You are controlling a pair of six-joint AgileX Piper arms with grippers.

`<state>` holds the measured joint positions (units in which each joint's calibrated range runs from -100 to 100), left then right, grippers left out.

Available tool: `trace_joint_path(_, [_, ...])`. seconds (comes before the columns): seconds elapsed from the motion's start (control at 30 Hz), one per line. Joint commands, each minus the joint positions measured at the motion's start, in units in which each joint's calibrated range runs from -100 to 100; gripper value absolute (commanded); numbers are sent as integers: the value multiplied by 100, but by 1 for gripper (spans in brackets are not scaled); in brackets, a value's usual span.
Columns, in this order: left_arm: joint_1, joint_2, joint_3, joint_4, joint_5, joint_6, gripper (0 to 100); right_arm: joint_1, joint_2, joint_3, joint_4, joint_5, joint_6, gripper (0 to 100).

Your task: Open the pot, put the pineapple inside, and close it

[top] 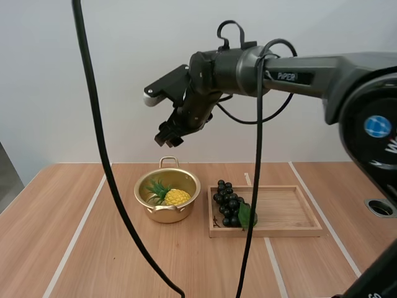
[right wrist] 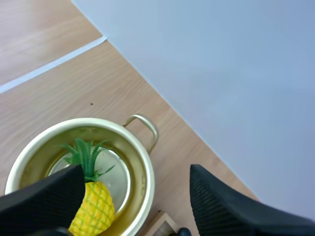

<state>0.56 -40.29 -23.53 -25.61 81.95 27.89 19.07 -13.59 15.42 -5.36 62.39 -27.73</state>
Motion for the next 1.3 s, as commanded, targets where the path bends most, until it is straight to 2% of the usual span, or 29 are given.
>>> trace_joint_path(0.0, [11,29,-52,0,-126,-54,0,-72,-545,-47,-711,158,450,100])
trace_joint_path(0.13, [11,29,-52,0,-126,-76,0,-387,-1055,-47,-1224,173,962,100])
trace_joint_path(0.33, [11,29,-52,0,-126,-207,0,-1081,-1660,-47,-1237,-159,1092,100])
trace_joint_path(0.47, [11,29,-52,0,-126,-231,0,-1395,-2139,-47,-1237,-498,1092,100])
trace_joint_path(0.73, [11,29,-52,0,-126,-524,0,-1677,-3049,-47,-969,-559,1113,100])
trace_joint_path(1.03, [11,29,256,0,-6,-725,0,-1907,-3187,-47,-821,-559,1213,100])
trace_joint_path(1.1, [11,29,370,11,17,-725,0,-1917,-3187,-47,-807,-559,1223,68])
trace_joint_path(1.13, [11,29,438,11,17,-725,0,-1937,-3175,-47,-795,-559,1290,40])
trace_joint_path(1.2, [11,29,577,11,17,-725,0,-1994,-3175,-47,-795,-559,1426,0])
trace_joint_path(1.27, [11,29,710,11,17,-725,0,-2035,-3175,-47,-783,-559,1542,0])
